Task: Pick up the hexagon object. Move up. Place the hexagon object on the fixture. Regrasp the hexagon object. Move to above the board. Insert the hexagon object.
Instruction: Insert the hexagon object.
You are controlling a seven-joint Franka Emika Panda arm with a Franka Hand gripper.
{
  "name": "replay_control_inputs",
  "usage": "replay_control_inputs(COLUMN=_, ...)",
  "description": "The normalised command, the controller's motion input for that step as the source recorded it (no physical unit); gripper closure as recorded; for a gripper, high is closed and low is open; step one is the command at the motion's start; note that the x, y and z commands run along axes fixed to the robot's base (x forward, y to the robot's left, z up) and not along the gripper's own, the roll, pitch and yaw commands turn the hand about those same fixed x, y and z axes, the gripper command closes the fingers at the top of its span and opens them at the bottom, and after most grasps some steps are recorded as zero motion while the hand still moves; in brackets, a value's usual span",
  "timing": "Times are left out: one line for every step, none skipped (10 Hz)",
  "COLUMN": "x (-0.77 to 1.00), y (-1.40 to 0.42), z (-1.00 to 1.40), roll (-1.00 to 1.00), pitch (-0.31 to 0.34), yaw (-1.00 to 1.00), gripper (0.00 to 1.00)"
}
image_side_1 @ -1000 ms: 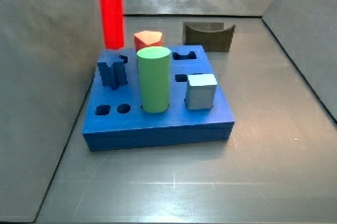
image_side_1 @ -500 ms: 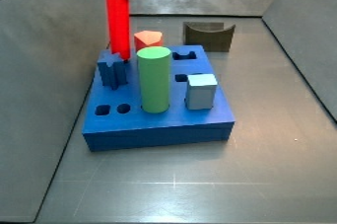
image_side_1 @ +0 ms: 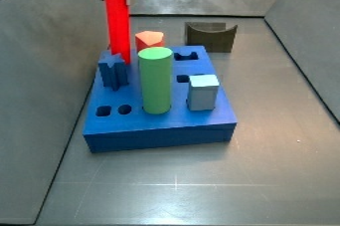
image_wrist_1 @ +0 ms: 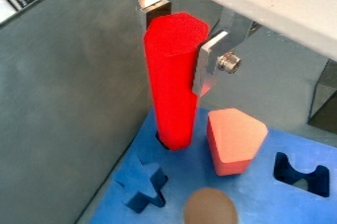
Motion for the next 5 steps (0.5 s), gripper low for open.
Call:
replay_control_inputs(x=-0.35, y=0.05, z=-0.12, roll=-0.06, pitch=-0.277, yaw=-0.33, gripper=1.00)
replay_control_inputs(x=-0.27, y=0.05, z=-0.21, roll=-0.06, pitch=-0.320, yaw=-0.31, gripper=1.00)
replay_control_inputs(x=-0.01, y=0.00, z=-0.32, roll=-0.04, pitch=-0.229, yaw=-0.38, gripper=1.00)
replay_control_inputs(x=0.00, y=0.00, z=-0.35, roll=-0.05, pitch=-0.187, yaw=-0.44, gripper=1.00)
replay_control_inputs(x=0.07, y=0.00, z=-0.35, roll=-0.11, pitch=-0.187, yaw=-0.56, gripper=1.00)
